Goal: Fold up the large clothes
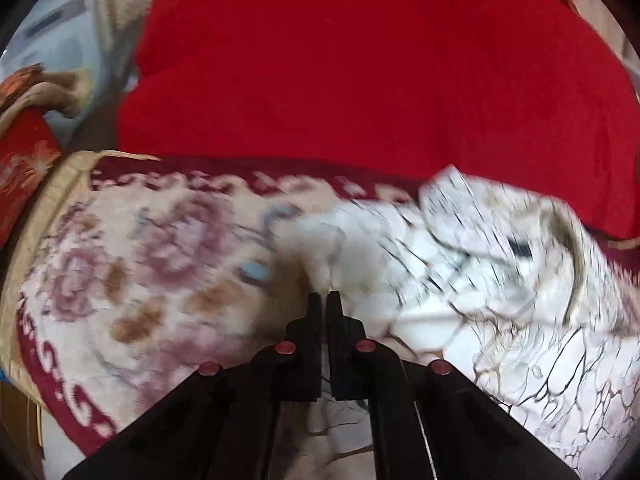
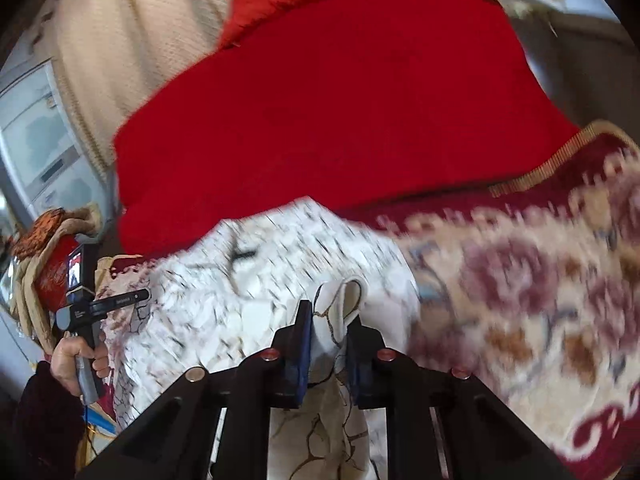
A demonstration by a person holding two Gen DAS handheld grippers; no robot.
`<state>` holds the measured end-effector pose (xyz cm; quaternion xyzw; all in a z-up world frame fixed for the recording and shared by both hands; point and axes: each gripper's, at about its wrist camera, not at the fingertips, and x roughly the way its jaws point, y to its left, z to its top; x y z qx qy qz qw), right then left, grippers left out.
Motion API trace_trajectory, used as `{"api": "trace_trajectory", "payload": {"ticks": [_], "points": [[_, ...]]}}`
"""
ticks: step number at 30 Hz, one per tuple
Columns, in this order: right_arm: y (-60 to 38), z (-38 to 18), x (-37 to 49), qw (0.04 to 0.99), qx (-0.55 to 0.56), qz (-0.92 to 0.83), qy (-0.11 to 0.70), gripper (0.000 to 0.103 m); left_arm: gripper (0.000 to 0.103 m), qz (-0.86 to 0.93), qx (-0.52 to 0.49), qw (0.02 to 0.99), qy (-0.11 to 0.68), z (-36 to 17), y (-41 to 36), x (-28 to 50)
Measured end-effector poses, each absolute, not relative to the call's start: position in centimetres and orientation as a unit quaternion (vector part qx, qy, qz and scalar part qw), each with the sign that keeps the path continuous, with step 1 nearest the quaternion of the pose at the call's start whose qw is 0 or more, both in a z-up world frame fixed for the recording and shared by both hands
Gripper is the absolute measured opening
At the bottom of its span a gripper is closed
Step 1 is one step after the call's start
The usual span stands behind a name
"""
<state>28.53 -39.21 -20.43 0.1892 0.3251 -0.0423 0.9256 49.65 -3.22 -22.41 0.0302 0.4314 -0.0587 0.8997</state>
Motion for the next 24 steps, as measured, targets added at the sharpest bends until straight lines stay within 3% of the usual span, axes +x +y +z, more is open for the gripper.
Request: {"api": "trace_trajectory", "payload": {"ticks": [4, 9, 11, 13, 14, 15, 17, 21, 24], "points": [[-38.2, -20.7, 32.2, 0.94, 0.146, -0.045, 0.304, 0.016, 0.0, -0.003, 0.029, 0.918, 0.396, -20.6, 0.1, 49.5], [-41.1, -29.8, 37.9, 0.881, 0.164, -0.099, 0.432, 0.021, 0.0, -0.051, 0.01, 0.891, 0.451, -22.4, 0.5, 48.7], [-42.2, -30.7, 37.0, 0.88, 0.214, -0.086, 0.415, 0.025, 0.001, -0.087, 0.018, 0.889, 0.448, -22.3, -0.8, 47.2], [-42.8, -29.3, 35.3, 0.882, 0.236, -0.092, 0.398, 0.038, 0.01, -0.124, 0.034, 0.887, 0.444, -21.7, -2.7, 45.3], [-43.0, -28.7, 34.6, 0.882, 0.241, -0.093, 0.394, 0.054, 0.026, -0.153, 0.042, 0.885, 0.437, -21.3, -4.2, 44.1], [-43.2, -27.9, 33.8, 0.884, 0.248, -0.094, 0.385, 0.062, 0.051, -0.169, 0.047, 0.885, 0.431, -21.1, -5.0, 43.3], [-43.5, -25.7, 31.7, 0.898, 0.26, -0.094, 0.342, 0.068, 0.076, -0.193, 0.059, 0.888, 0.413, -20.5, -7.0, 41.5], [-41.4, -21.4, 29.7, 0.928, 0.238, -0.046, 0.282, 0.067, 0.076, -0.22, 0.084, 0.87, 0.433, -21.4, -10.4, 39.7], [-38.1, -20.8, 30.4, 0.926, 0.206, 0.005, 0.315, 0.053, 0.076, -0.182, 0.129, 0.86, 0.459, -23.8, -11.3, 39.0]]}}
